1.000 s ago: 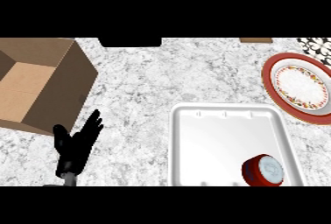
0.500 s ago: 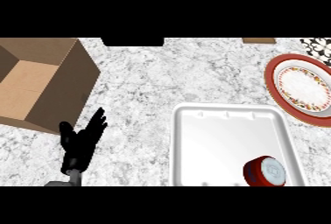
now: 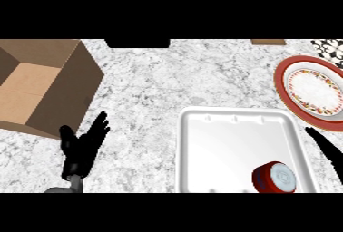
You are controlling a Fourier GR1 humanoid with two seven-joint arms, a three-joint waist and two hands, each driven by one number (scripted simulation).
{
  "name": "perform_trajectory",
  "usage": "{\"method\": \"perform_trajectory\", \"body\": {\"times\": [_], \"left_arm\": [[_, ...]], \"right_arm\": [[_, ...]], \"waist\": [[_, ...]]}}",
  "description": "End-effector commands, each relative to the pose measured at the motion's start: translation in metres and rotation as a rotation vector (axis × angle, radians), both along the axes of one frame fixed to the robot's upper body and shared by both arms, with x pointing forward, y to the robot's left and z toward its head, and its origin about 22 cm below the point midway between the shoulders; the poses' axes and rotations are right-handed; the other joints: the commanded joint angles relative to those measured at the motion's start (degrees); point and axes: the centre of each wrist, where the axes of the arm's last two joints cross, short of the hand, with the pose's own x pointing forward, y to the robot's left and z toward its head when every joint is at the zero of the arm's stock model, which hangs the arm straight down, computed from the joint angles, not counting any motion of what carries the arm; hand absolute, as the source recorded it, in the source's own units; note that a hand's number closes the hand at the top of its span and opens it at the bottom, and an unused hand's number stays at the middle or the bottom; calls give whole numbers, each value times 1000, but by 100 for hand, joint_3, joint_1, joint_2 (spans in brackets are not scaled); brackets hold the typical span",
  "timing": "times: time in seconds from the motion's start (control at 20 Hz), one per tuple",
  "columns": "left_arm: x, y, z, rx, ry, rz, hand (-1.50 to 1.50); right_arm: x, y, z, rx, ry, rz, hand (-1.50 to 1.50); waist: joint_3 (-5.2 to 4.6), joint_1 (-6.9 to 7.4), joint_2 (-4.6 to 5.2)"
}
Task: Pick the can from the tray and place it in the plate
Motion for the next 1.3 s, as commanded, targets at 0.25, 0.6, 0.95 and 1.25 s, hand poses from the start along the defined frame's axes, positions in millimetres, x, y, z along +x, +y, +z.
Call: {"method": "perform_trajectory", "body": {"times": [0.25,0.6,0.95,1.25], "left_arm": [[-3,-15,2,5,5,9,0],[-14,5,-6,-11,12,-4,0],[-5,7,21,4,-10,-8,0],[-7,-7,6,-3,-10,-12,0]], "right_arm": [[-17,26,-21,32,37,27,-150],[2,23,-32,-95,80,-31,-150],[10,28,-54,-112,111,-26,-150],[28,42,-77,-116,150,-3,-150]], "waist": [[1,-35,-9],[1,-21,-5],[2,-11,-7],[2,-9,-4]]}}
